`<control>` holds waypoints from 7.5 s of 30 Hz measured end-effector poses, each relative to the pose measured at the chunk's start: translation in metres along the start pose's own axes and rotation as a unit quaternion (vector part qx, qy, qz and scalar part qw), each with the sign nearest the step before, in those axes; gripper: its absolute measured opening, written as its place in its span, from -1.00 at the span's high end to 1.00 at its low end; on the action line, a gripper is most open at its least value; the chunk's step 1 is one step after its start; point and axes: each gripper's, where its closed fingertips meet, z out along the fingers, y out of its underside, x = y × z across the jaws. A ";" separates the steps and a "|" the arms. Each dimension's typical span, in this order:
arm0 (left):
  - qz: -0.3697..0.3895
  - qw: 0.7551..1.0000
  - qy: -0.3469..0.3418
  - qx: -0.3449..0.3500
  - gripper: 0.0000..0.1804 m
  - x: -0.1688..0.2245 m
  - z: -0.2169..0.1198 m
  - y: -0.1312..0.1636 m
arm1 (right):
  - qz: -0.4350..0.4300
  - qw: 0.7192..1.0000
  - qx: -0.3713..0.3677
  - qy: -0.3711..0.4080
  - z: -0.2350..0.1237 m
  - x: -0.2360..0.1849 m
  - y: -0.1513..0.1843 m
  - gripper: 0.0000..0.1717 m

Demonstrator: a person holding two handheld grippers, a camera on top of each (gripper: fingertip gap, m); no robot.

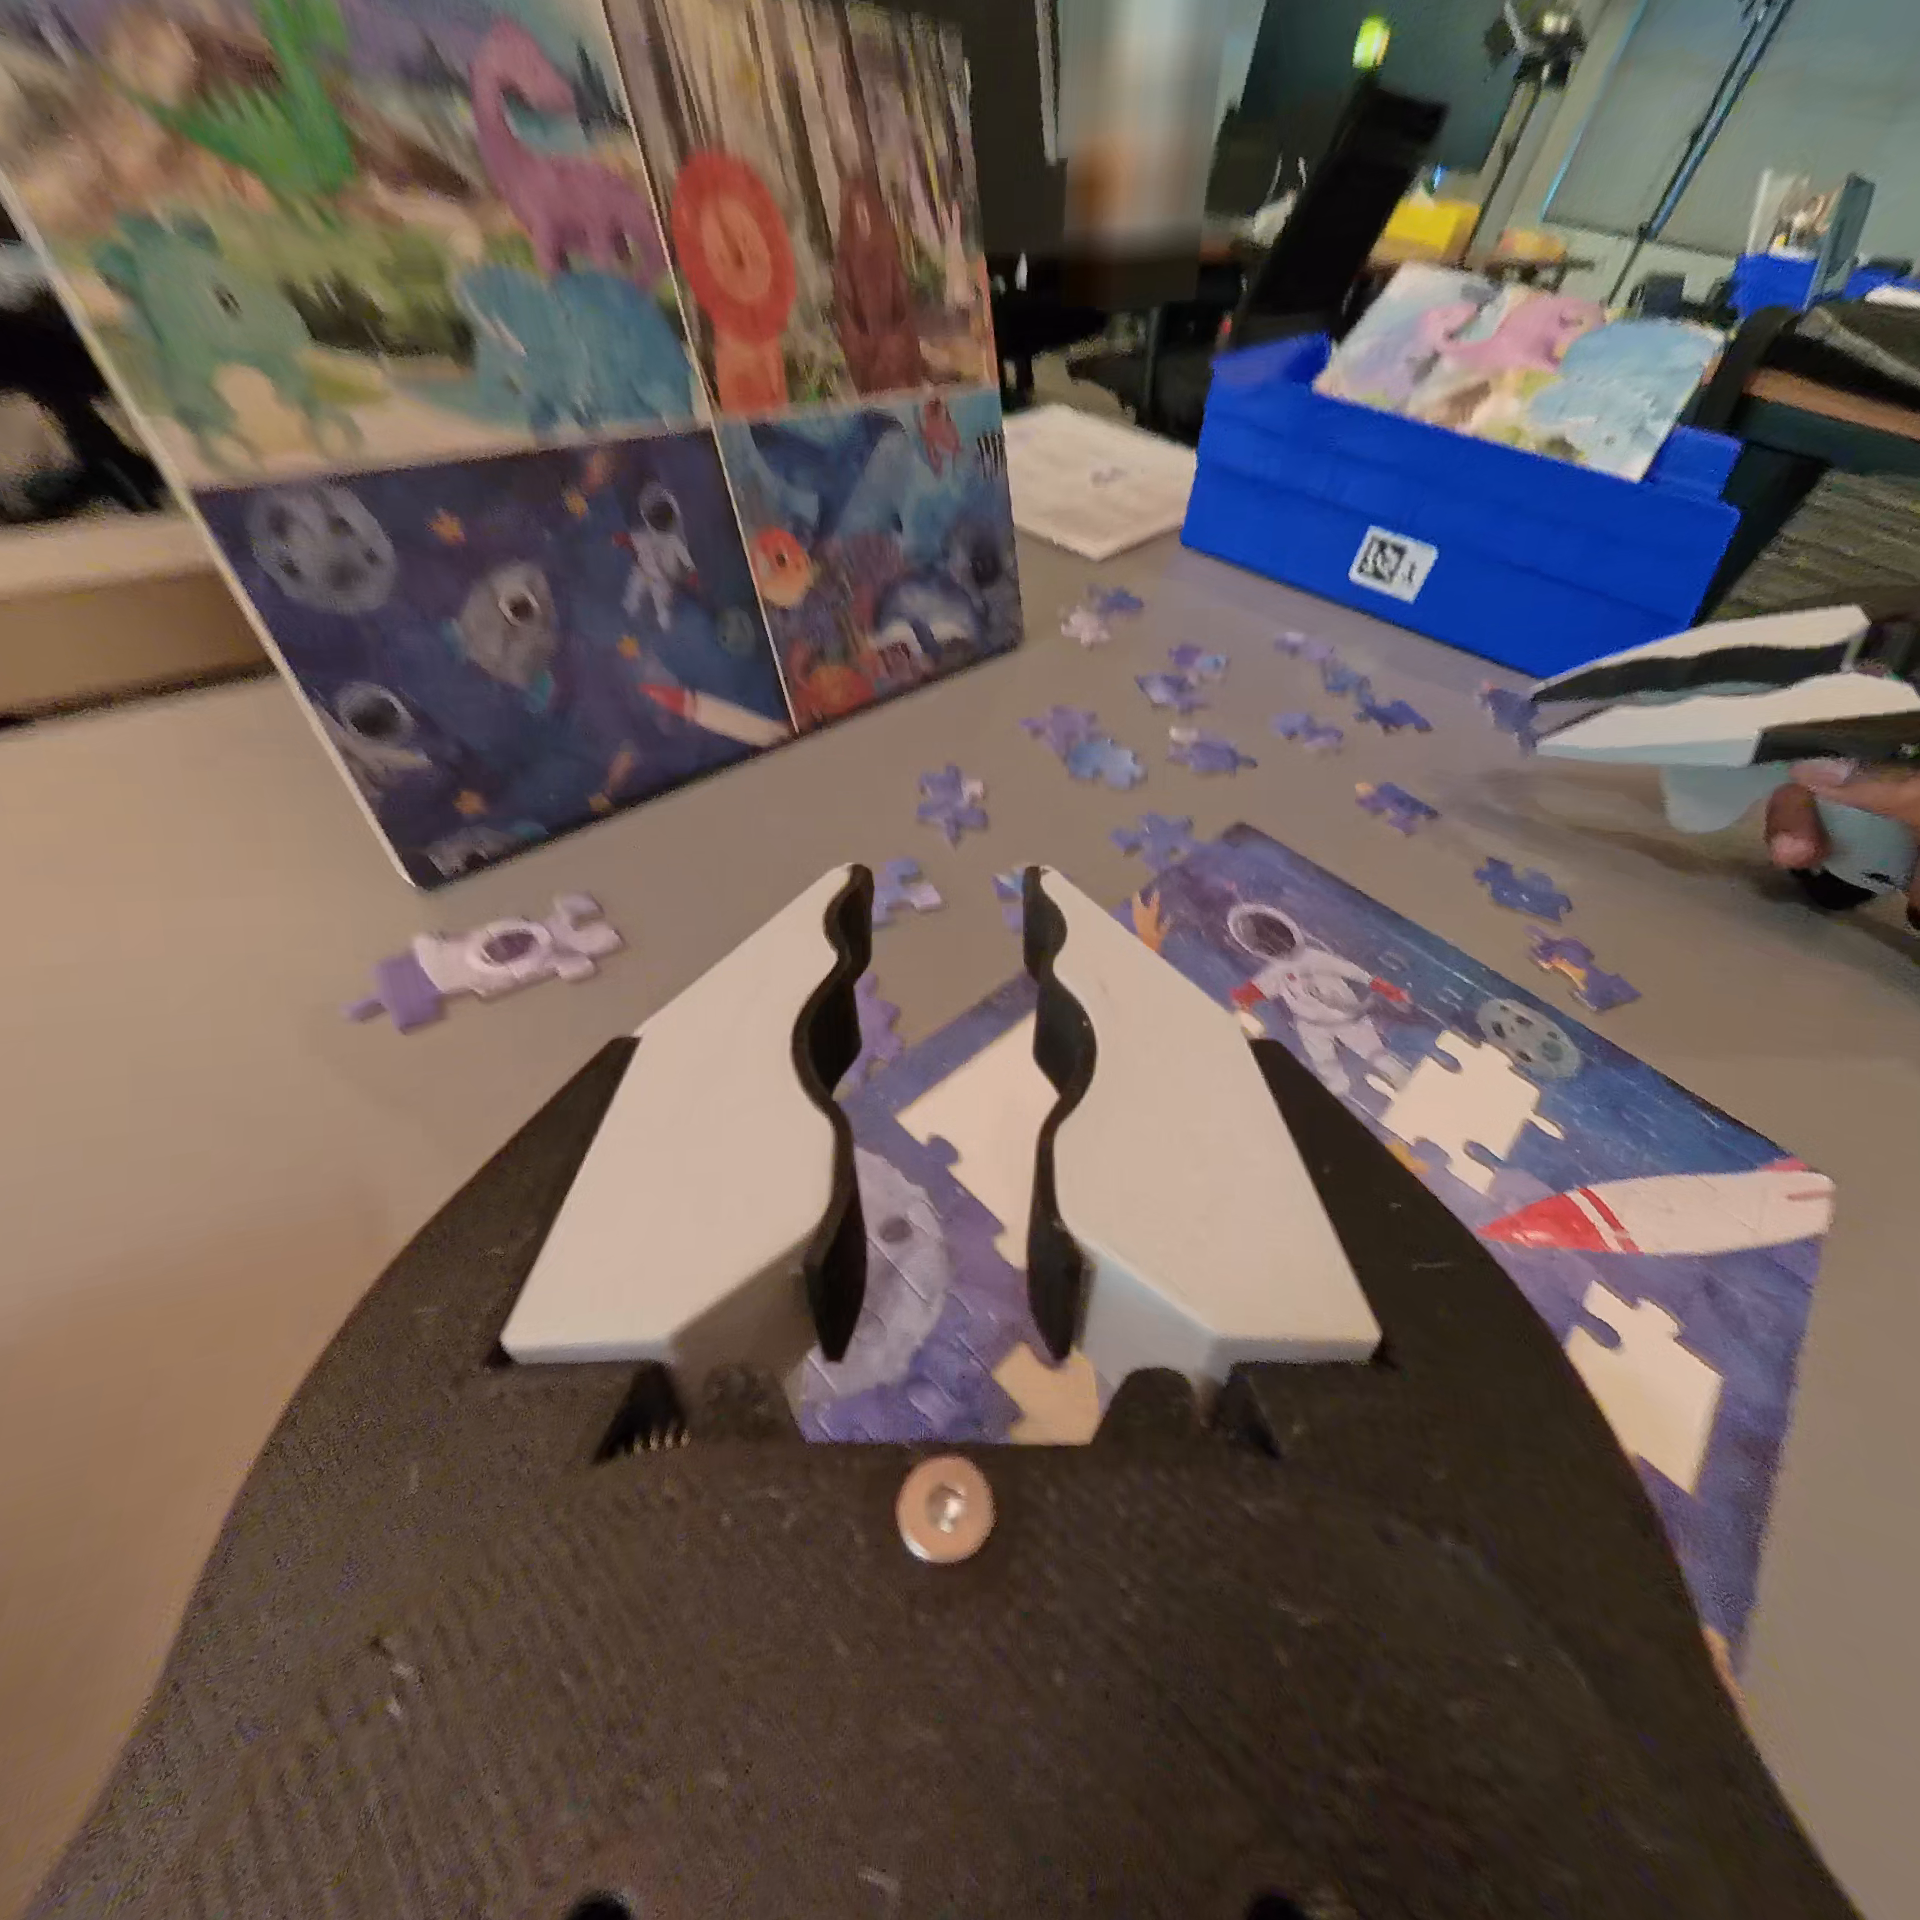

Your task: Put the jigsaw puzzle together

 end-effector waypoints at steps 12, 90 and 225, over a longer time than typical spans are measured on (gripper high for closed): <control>0.013 0.976 0.056 -0.208 0.77 0.036 0.056 0.048 | 0.010 1.000 -0.009 -0.014 0.010 0.009 0.000 0.66; 0.104 0.993 0.005 -0.057 0.86 0.027 0.049 0.000 | 0.008 0.998 -0.047 0.045 -0.014 0.050 0.028 0.66; 0.057 0.995 0.012 -0.086 0.83 0.023 0.055 0.014 | -0.073 0.933 -0.002 -0.352 -0.034 -0.104 0.007 0.67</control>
